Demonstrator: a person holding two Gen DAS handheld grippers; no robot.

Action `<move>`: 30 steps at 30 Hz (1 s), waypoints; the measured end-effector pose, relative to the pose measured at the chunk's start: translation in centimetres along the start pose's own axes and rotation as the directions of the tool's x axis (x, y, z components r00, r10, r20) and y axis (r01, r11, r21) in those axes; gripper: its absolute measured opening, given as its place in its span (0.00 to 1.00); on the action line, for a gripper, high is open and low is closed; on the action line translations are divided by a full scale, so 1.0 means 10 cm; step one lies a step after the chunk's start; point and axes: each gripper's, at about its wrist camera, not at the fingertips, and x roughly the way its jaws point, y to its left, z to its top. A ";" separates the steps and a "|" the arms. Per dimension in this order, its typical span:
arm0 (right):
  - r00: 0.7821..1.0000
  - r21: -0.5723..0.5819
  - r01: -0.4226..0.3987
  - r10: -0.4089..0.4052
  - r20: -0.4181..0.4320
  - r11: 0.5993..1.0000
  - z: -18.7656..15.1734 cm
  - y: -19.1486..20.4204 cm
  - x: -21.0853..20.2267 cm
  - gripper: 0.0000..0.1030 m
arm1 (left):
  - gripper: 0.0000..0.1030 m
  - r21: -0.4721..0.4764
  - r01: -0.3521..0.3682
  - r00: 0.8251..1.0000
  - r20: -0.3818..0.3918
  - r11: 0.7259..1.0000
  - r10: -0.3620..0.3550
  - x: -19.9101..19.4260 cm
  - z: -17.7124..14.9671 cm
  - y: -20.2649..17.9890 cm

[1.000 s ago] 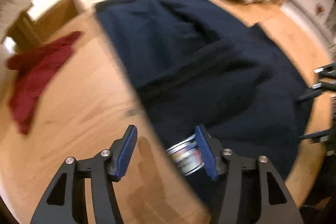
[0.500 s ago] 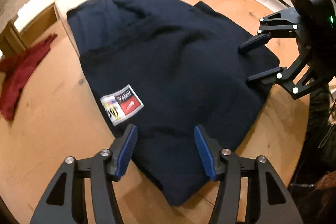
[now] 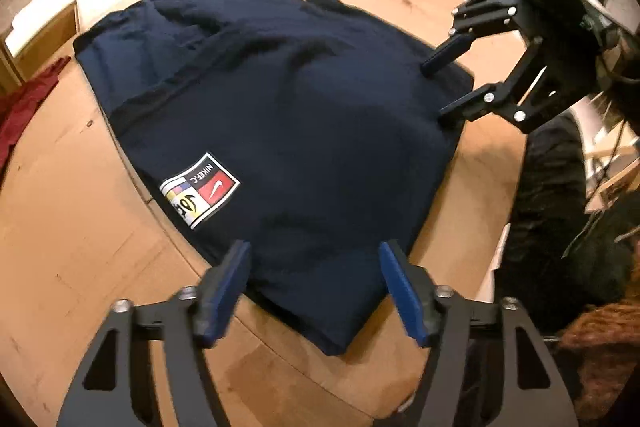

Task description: Fold clothes

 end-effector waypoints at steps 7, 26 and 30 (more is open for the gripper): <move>0.986 0.135 -0.041 0.017 0.168 0.990 0.45 -0.48 -0.15 0.52 | 0.57 -0.058 -0.082 0.985 0.149 0.995 0.090 0.04 0.68 0.45; 0.968 0.046 -0.089 0.075 0.238 0.995 0.72 -0.50 -0.05 0.52 | 0.57 -0.054 -0.121 0.984 0.121 0.991 0.127 0.17 0.63 0.59; 0.984 0.018 -0.038 0.034 0.174 0.999 0.57 -0.43 0.19 0.32 | 0.57 -0.022 -0.083 0.992 0.092 0.996 0.085 0.32 0.67 0.46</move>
